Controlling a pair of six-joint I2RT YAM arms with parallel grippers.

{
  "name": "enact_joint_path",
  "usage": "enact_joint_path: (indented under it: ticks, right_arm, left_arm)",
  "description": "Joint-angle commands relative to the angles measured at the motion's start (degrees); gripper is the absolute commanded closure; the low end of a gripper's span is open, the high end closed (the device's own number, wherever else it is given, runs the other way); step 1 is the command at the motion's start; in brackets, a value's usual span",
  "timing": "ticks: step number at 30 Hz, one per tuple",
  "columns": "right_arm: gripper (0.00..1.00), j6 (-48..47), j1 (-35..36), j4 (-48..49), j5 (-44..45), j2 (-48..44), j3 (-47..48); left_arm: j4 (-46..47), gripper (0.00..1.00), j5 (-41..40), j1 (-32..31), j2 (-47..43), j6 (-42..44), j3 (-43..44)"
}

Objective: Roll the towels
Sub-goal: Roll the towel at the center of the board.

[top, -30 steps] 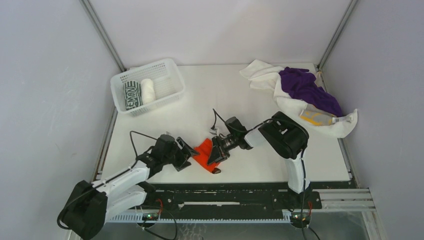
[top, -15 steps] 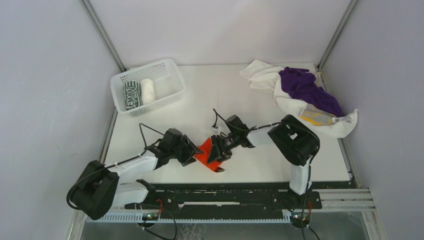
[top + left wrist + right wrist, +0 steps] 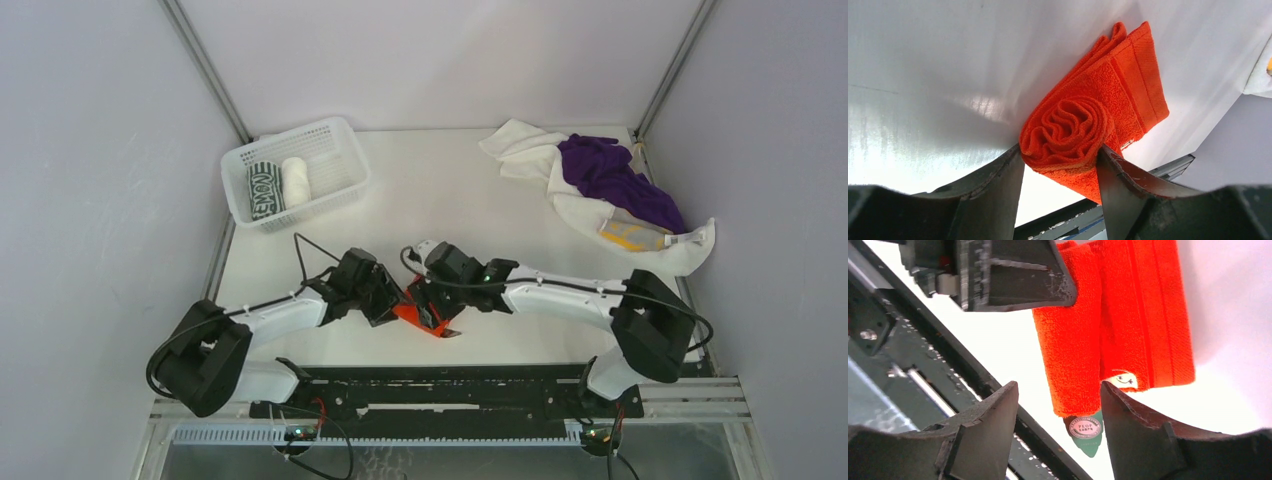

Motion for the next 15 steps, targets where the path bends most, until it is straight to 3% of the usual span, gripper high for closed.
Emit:
enact_joint_path:
  ticks: [1,9,15]
  right_arm:
    - [0.39,-9.8,6.93,-3.25,21.2,-4.27,1.85]
    - [0.39,-19.39,18.79,1.33,33.71,-1.12,1.93]
    - [0.4,-21.58,21.08,2.14,38.1,4.36,2.22]
  left_arm:
    - [-6.68,0.4,-2.66,-0.7,2.91,3.74,0.04]
    - [-7.43,0.38,-2.36,-0.96,4.45,4.58,1.3]
    - [-7.58,0.37,-2.0,-1.05,5.56,5.11,1.95]
